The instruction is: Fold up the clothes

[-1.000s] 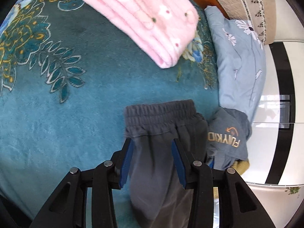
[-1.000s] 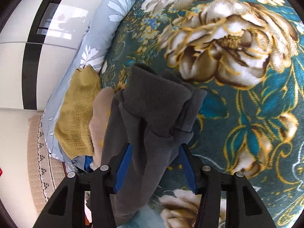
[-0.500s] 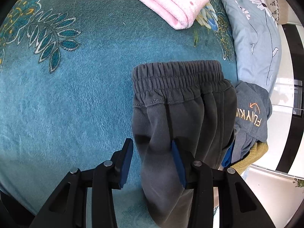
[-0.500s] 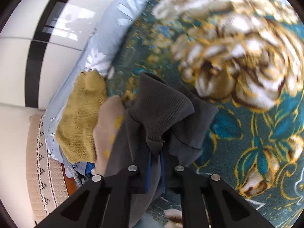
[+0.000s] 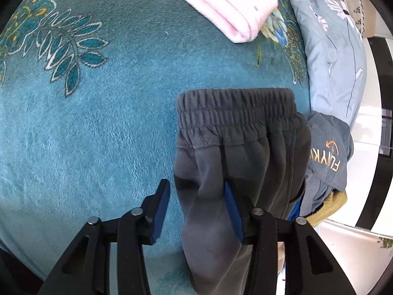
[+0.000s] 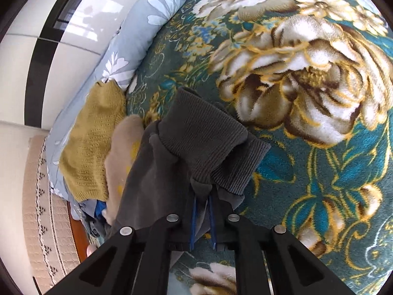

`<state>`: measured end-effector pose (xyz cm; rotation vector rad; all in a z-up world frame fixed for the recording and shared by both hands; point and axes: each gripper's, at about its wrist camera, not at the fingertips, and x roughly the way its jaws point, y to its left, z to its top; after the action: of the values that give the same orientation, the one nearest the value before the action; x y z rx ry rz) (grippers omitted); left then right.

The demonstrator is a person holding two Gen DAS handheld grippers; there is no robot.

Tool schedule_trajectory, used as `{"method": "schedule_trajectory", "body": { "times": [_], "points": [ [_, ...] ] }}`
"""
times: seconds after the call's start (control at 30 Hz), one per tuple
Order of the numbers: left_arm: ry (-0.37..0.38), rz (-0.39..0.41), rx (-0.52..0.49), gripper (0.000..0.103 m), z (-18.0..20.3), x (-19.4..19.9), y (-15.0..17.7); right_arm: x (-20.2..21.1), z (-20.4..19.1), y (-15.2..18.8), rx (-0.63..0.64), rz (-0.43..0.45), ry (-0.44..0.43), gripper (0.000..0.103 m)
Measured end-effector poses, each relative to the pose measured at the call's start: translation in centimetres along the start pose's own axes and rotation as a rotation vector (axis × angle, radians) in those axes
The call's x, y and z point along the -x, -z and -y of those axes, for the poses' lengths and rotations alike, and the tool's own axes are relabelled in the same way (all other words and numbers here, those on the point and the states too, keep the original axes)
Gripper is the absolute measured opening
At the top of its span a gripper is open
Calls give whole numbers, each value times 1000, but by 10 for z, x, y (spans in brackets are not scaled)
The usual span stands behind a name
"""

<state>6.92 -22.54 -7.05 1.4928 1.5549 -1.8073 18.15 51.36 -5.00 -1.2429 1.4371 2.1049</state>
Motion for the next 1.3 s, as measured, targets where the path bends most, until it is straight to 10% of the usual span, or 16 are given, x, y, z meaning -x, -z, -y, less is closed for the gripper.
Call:
{"method": "schedule_trajectory", "body": {
  "times": [0.13,0.37,0.6,0.9,1.3],
  "points": [
    [-3,9,28,54,-3,-6,-4,7,-2,2,44,7,65,47],
    [8,18,-21,54,11,-23,-10,-17,12,5,-44,7,36,56],
    [78,29,-24,52,23,-35,-8,-27,16,5,-109,83,32,56],
    [90,63,-116,12,35,-26,-8,-22,17,13,-252,99,-20,32],
    [280,291,-186,7,46,70,14,11,-2,23,-65,61,-44,25]
  ]
}}
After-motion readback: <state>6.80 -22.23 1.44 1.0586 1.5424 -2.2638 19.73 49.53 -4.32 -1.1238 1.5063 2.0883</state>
